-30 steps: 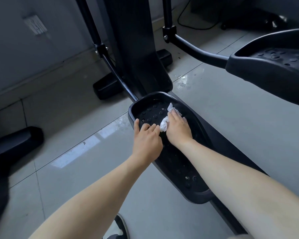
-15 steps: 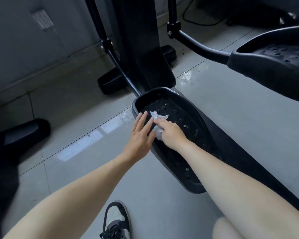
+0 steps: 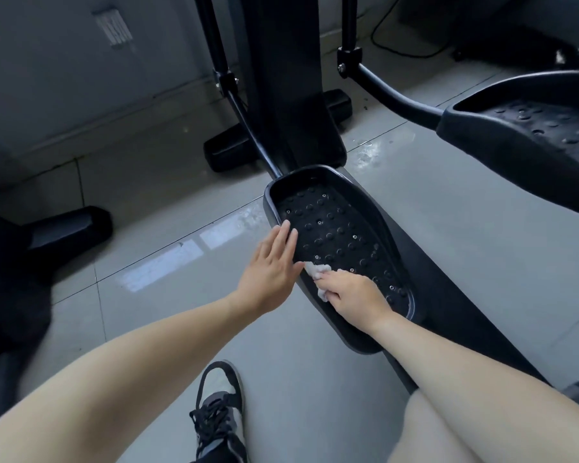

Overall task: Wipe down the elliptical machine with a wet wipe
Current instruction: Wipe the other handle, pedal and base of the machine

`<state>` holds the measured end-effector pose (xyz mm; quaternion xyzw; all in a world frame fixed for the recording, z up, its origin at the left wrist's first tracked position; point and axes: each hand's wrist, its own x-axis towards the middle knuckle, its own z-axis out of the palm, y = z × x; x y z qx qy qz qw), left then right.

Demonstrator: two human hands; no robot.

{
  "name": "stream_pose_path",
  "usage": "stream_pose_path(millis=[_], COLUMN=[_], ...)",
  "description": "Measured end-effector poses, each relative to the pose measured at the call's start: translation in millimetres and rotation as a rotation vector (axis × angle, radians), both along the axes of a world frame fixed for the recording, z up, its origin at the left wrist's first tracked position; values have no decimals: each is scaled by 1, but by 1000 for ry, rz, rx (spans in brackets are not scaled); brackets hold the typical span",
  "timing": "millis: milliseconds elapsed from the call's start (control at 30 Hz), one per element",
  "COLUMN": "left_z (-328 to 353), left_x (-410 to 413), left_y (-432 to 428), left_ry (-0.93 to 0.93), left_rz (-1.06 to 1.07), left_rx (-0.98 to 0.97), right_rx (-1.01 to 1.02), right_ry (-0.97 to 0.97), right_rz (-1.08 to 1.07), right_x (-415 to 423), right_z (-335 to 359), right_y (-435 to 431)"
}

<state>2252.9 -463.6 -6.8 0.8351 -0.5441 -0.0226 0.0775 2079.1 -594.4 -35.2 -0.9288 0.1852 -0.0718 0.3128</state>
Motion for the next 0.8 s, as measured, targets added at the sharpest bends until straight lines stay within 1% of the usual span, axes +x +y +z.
stream_pose_path(millis=[67,167,267,333,400,533,600,700,733,800], left_z=[-2,1,7,4,2,1,0,1,2,4], left_x=[-4,-10,-19,-23,-28,-36,-35,-32,-32,-34], left_y=[4,5,3,-1,-6,-13,-15,-15,-16,-17], left_ry=[-25,-45,-111,-192,-202,-189,-213,-227,-227,-222], left_rz=[-9,-15,-19,-98,-150,-139,-148,-160,-156,-144], left_rx=[69,115,91,83,90,110,127,140,141,144], right_rx=[-55,-13,83,76,20,-88,-56,65,59,49], right_ry=[-43,-70,23,50,68,161,184,108,76,65], right_rz=[-15,-42,-109,-138,-152,-291,-380,-505,-514,-466], right_x=[6,31,47,37,15,-20,-25,-16,-13,-11], right_z=[-2,4,8,8,5,2,6,10,10,5], right_y=[1,6,15,18,19,9,9,15,17,19])
